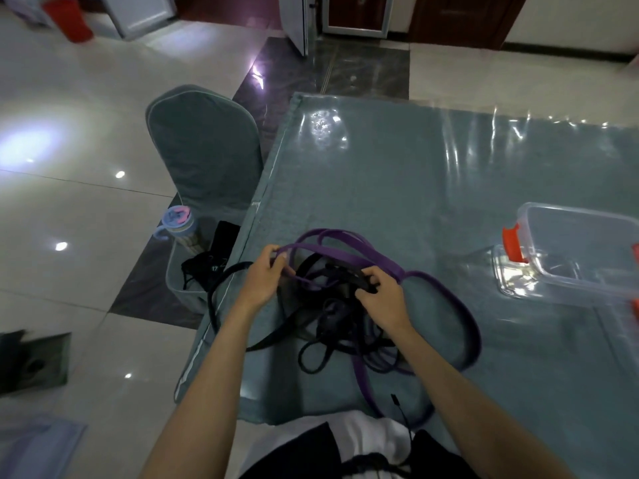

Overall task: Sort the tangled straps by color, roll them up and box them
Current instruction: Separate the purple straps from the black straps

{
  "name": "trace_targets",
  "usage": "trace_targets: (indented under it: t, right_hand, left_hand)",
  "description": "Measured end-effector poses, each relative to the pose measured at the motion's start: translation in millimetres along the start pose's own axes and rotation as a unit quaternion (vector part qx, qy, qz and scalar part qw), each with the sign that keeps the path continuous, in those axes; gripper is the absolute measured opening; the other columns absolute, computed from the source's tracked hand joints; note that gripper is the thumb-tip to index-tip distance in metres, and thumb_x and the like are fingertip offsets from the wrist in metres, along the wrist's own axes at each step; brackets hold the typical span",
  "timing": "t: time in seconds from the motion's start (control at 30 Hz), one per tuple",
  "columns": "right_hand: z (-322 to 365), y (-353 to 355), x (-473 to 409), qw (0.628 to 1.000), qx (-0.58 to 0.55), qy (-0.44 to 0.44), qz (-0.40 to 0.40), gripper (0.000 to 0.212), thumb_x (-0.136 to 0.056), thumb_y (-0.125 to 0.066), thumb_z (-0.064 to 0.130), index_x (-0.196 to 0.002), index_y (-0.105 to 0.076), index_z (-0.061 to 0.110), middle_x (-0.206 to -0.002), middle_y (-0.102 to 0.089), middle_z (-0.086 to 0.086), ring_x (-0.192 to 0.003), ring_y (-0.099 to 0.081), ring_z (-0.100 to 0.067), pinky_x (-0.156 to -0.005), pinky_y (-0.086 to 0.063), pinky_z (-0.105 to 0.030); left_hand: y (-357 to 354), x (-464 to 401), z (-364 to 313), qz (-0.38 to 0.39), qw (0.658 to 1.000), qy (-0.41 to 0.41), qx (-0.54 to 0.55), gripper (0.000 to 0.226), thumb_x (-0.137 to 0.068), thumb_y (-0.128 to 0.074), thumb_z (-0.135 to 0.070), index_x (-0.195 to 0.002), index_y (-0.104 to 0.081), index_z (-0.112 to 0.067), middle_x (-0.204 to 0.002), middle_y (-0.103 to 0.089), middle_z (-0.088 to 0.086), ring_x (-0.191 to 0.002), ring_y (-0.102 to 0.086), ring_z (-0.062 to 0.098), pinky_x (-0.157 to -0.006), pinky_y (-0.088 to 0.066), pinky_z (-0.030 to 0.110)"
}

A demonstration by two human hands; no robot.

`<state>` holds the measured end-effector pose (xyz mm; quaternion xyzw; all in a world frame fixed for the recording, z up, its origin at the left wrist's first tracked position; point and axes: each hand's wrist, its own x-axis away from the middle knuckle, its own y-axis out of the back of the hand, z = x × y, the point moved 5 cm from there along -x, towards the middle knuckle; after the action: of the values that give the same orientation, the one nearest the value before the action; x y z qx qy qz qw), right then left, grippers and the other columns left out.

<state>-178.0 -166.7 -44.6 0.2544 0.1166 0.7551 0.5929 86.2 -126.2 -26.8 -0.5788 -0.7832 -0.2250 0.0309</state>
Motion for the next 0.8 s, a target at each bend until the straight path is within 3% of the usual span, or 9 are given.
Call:
trace_targets:
  t: [0.2, 0.3, 0.37, 0.43, 0.53, 0.6, 0.63, 0.7, 0.8]
  right_hand:
    - [15, 28, 2, 0.983, 0.126, 0.059, -0.117, 0.03, -0.086, -0.072, 0.014, -0.112, -0.067, 0.028, -0.105, -0.062, 0.01, -0.094, -0.063, -0.015, -0.076, -0.049, -0.03]
    - [10, 19, 4, 0.956, 0.288, 0.035, -0.051, 0.049, -0.089, -0.073, 0.02, -0.136, -0.059, 0.026, -0.135, -0.051, -0.003, -0.126, -0.051, -0.028, -0.098, -0.049, -0.044]
    - [7, 12, 10, 0.928, 0.371, 0.018, -0.026, 0.069, -0.09, -0.075, 0.027, -0.152, -0.044, 0.03, -0.16, -0.032, -0.011, -0.148, -0.031, -0.034, -0.115, -0.036, -0.055]
    - [15, 5, 16, 0.91, 0.406, 0.076, -0.031, 0.085, -0.087, -0.079, 0.028, -0.16, -0.035, 0.028, -0.171, -0.016, -0.016, -0.158, -0.016, -0.038, -0.123, -0.025, -0.061]
    - [38, -17, 26, 0.881, 0.347, 0.321, 0.009, 0.065, -0.084, -0.078, 0.012, -0.146, -0.058, 0.016, -0.16, -0.044, -0.016, -0.149, -0.042, -0.036, -0.115, -0.042, -0.055]
    - [43, -40, 30, 0.851, 0.308, 0.409, 0.118, 0.039, -0.092, -0.072, 0.009, -0.131, -0.068, 0.009, -0.138, -0.063, -0.011, -0.128, -0.06, -0.03, -0.103, -0.054, -0.048]
    - [42, -52, 30, 0.839, 0.322, 0.399, 0.181, 0.036, -0.097, -0.069, 0.018, -0.132, -0.067, 0.009, -0.137, -0.064, -0.009, -0.125, -0.061, -0.028, -0.102, -0.053, -0.046]
    - [30, -75, 29, 0.802, 0.42, 0.343, 0.252, 0.055, -0.1, -0.062, 0.047, -0.144, -0.057, 0.014, -0.147, -0.057, -0.005, -0.134, -0.053, -0.025, -0.112, -0.041, -0.045]
    - [15, -97, 26, 0.705, 0.594, 0.298, 0.248, 0.077, -0.095, -0.058, 0.066, -0.151, -0.047, 0.014, -0.147, -0.052, -0.007, -0.136, -0.043, -0.029, -0.116, -0.028, -0.052]
  left_hand:
    - [-1, 0, -14, -0.037, 0.996, -0.08, 0.017, 0.023, -0.112, -0.049, -0.034, -0.131, -0.06, -0.03, -0.092, -0.067, -0.005, -0.082, -0.069, 0.012, -0.07, -0.059, 0.024]
    - [-6, -9, -6, -0.035, 0.997, -0.051, -0.04, 0.036, -0.108, -0.059, -0.031, -0.141, -0.055, -0.021, -0.107, -0.067, 0.003, -0.094, -0.067, 0.018, -0.084, -0.055, 0.032]
    - [-9, -16, 2, -0.015, 0.994, -0.031, -0.102, 0.038, -0.104, -0.066, -0.017, -0.139, -0.057, -0.01, -0.115, -0.066, 0.009, -0.103, -0.064, 0.024, -0.089, -0.05, 0.032]
    - [-10, -18, 7, -0.007, 0.991, -0.031, -0.127, 0.034, -0.102, -0.066, -0.008, -0.135, -0.061, -0.006, -0.116, -0.065, 0.008, -0.11, -0.065, 0.028, -0.091, -0.05, 0.033]
    - [-4, -18, 10, -0.022, 0.995, -0.023, -0.093, 0.04, -0.102, -0.066, -0.007, -0.141, -0.055, -0.011, -0.124, -0.061, 0.002, -0.113, -0.064, 0.024, -0.095, -0.055, 0.036]
    - [-2, -18, 9, -0.028, 0.997, -0.026, -0.061, 0.039, -0.101, -0.068, -0.008, -0.136, -0.051, -0.013, -0.126, -0.061, 0.004, -0.112, -0.064, 0.023, -0.091, -0.054, 0.033]
    - [-2, -19, 8, -0.027, 0.998, -0.032, -0.049, 0.035, -0.101, -0.068, -0.008, -0.13, -0.05, -0.014, -0.126, -0.061, 0.006, -0.111, -0.065, 0.023, -0.091, -0.054, 0.033]
    - [-2, -19, 3, -0.025, 0.998, -0.05, -0.037, 0.024, -0.102, -0.067, -0.007, -0.115, -0.049, -0.016, -0.122, -0.063, 0.009, -0.11, -0.066, 0.023, -0.091, -0.056, 0.036]
    - [-4, -22, -3, -0.013, 0.994, -0.081, -0.066, 0.013, -0.101, -0.065, -0.003, -0.097, -0.057, -0.011, -0.104, -0.067, 0.003, -0.102, -0.068, 0.02, -0.087, -0.053, 0.033]
